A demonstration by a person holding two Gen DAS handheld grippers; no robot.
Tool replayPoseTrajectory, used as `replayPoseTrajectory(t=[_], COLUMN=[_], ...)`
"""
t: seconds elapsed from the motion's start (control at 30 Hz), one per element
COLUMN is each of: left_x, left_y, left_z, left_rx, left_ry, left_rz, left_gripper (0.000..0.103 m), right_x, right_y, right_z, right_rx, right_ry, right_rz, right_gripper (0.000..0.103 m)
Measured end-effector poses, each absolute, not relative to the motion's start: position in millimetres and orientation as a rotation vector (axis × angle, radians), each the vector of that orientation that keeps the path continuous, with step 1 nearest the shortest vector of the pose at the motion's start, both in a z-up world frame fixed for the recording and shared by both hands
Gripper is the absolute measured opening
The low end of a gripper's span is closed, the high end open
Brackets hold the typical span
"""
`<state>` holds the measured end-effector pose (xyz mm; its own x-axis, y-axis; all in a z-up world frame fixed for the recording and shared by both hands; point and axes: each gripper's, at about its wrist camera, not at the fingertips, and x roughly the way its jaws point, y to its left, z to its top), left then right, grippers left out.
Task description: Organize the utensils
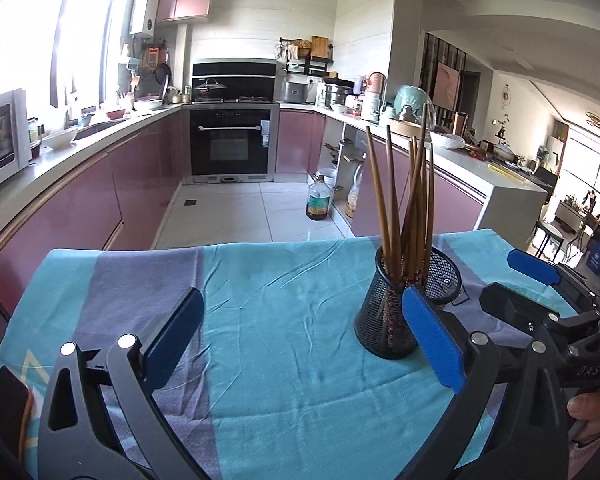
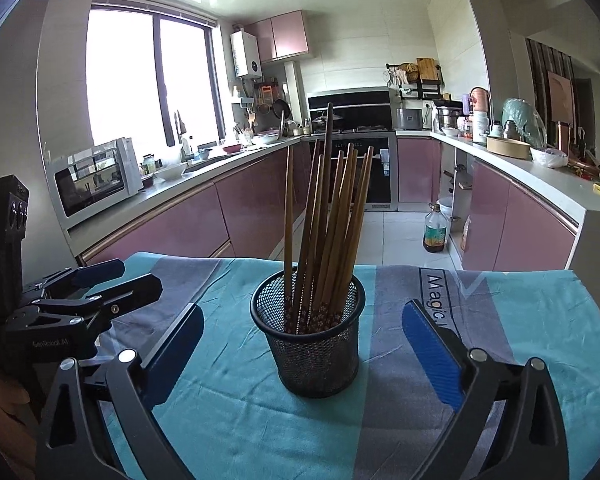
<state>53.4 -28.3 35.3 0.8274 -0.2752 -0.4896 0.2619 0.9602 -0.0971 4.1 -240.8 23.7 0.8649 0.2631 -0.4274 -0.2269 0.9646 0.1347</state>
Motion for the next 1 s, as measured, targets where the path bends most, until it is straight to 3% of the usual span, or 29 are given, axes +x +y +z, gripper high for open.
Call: replayPoseTrajectory(t=[1.0], left_x=[-32.8], left_y=[5.6], left_z=[40.0], left_rx=[-0.053], left_ry=[0.325], left_rz=[-0.124], left_gripper=[0.098], right_x=[-51.2], right_y=[-207.4], right_z=[15.0], right_rx=[0.054], right_ry=[0.277], right_rz=[0.164], right_gripper=[0.096])
